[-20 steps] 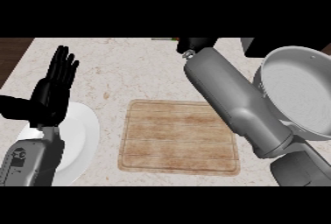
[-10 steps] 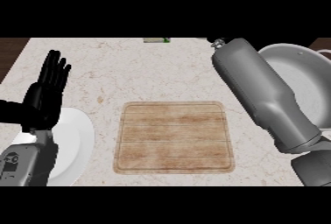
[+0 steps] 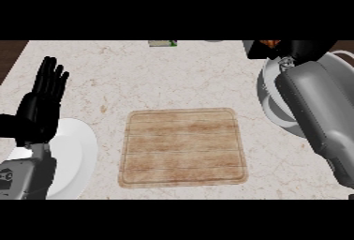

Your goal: Pick the croissant from the cutting board and place it in the pot

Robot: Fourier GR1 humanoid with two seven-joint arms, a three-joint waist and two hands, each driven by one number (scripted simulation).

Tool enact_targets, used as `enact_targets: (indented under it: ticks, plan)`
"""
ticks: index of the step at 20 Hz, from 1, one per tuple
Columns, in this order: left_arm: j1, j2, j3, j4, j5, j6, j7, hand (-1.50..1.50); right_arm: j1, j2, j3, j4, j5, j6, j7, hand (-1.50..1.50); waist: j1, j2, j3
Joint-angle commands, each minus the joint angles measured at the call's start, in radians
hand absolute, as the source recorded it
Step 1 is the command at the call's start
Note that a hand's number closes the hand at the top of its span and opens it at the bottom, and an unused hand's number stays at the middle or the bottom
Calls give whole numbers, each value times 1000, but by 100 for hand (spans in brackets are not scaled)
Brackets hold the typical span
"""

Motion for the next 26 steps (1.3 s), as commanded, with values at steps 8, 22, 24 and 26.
enact_targets:
  ticks: [8,22,24,26]
  plan:
    - [13,-45,-24,2,-12,-13,-31,0,398,-132,-156,-305,-73,-54,-76,150,32,13,0]
    - [-59,-37,-13,14,-17,-20,9,0,385,-85,-418,45,-451,-161,-462,-150,57,21,2]
    - [-11,-29,-5,-10,-14,-35,-5,0,439,-72,-413,6,-506,-142,-570,-150,49,17,1]
    - [-4,-34,-6,-16,-16,-34,3,0,382,-96,-420,31,-525,-101,-620,-150,49,16,1]
